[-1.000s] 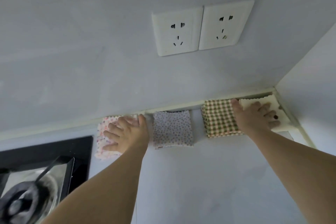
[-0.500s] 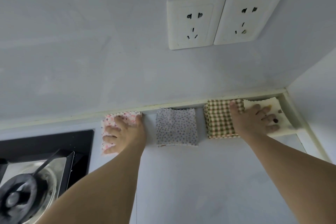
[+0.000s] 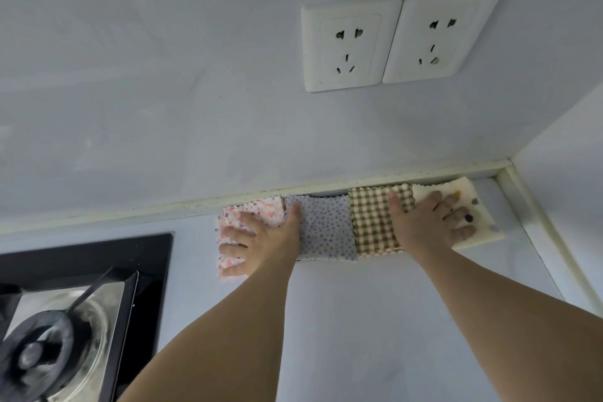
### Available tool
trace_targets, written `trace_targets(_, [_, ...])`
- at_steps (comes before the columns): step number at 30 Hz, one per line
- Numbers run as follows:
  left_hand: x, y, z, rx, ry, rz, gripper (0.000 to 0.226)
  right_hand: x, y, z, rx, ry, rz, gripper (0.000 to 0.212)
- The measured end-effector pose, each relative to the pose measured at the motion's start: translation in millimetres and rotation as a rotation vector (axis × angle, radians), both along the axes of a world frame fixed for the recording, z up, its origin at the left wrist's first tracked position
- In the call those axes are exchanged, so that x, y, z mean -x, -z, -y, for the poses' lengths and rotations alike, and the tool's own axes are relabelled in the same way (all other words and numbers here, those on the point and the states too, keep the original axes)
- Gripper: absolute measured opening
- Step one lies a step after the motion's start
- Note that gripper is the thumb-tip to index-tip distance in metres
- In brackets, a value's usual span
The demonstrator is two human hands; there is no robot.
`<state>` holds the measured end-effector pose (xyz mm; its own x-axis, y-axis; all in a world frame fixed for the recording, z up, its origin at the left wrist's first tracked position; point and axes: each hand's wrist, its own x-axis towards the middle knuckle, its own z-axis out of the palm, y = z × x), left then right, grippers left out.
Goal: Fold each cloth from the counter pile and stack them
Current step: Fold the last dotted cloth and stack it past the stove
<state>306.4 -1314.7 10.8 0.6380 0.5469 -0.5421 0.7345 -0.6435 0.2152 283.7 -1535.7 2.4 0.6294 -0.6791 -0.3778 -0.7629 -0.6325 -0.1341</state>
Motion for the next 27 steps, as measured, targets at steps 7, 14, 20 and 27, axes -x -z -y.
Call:
trace_targets(7, [6.9, -2.3, 8.9, -0.023, 0.051, -0.004, 0.123, 0.4, 5.2, -4.4, 0.017, -0.013, -0.002, 0.101])
trace_targets(14, [5.4, 1.6, 13.2, -0.062, 0.056, 0.008, 0.108, 1.3, 8.2, -6.7, 0.031, -0.015, 0.009, 0.1])
trace_targets(20, [3.0, 5.1, 8.9, -0.088, -0.011, 0.099, 0.093, 1.6, 11.8, -7.0, 0.045, -0.022, 0.039, 0.099])
trace_targets(27, [1.4, 5.5, -45.7, -0.096, -0.12, 0.175, 0.045, 3.5, 0.4, -13.9, 0.177, -0.174, 0.209, 0.087])
